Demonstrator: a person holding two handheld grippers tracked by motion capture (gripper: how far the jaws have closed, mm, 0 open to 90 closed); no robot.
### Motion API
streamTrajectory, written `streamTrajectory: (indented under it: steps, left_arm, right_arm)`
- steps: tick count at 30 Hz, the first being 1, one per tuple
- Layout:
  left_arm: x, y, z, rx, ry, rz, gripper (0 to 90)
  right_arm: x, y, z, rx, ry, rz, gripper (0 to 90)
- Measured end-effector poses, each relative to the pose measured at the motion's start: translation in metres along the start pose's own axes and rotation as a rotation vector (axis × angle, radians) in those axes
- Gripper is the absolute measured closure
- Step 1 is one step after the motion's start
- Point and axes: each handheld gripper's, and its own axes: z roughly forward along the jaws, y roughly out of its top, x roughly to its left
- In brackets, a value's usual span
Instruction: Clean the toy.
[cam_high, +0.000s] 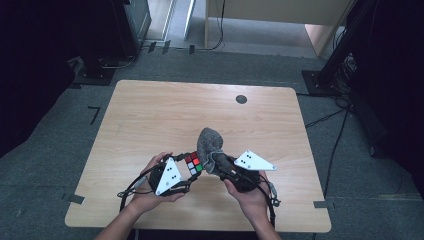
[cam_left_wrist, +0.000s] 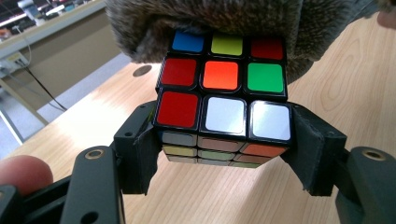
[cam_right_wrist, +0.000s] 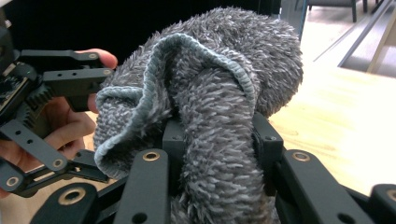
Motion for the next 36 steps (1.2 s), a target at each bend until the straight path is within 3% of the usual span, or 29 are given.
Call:
streamTrajectory:
  steps: [2,7,10,12,14,17,19,22,25,27,31,33,36]
  left_arm:
    - [-0.001,0.003,-0.003,-0.021,-0.003,-0.002,33.8]
    - [-0.001,0.005,-0.009,-0.056,-0.025,-0.001,33.8]
    - [0.0,0.004,-0.01,-0.06,-0.028,-0.012,33.8]
    - [0.001,0.003,-0.008,-0.054,-0.025,-0.016,33.8]
    - [0.002,0.002,-0.006,-0.048,-0.031,-0.017,33.8]
    - [0.002,0.001,-0.003,-0.038,-0.041,-0.019,33.8]
    - [0.001,0.001,-0.003,-0.046,-0.049,-0.03,33.8]
    - [0.003,0.004,-0.005,-0.065,-0.06,-0.049,33.8]
    - [0.005,0.004,-0.007,-0.073,-0.064,-0.058,33.8]
    - [0.006,0.004,-0.008,-0.078,-0.065,-0.061,33.8]
    - [0.008,0.004,-0.008,-0.088,-0.068,-0.074,33.8]
    - [0.008,0.003,-0.007,-0.082,-0.071,-0.075,33.8]
    - [0.007,0.002,-0.006,-0.071,-0.075,-0.064,33.8]
  right_arm:
    - [-0.006,-0.002,-0.001,0.019,-0.006,0.039,66.5]
    - [-0.015,-0.009,0.002,0.064,0.007,0.08,66.4]
    - [-0.021,-0.012,0.004,0.121,-0.046,0.059,66.3]
    - [-0.024,-0.01,0.0,0.106,-0.054,0.079,66.3]
    - [-0.023,-0.005,-0.006,0.059,-0.031,0.095,66.2]
    - [-0.013,0.005,-0.015,-0.017,0.018,0.068,66.1]
    - [-0.007,0.009,-0.018,-0.04,0.04,0.049,66.0]
    - [-0.002,0.006,-0.013,-0.008,0.038,0.026,65.9]
    - [-0.008,-0.003,-0.007,0.008,0.038,0.072,66.0]
    - [-0.014,-0.01,-0.003,0.06,0.005,0.076,66.0]
    - [-0.019,-0.012,-0.002,0.095,-0.039,0.055,66.2]
    - [-0.021,-0.01,-0.005,0.076,-0.049,0.063,66.2]
    - [-0.018,-0.003,-0.013,-0.003,-0.015,0.072,66.2]
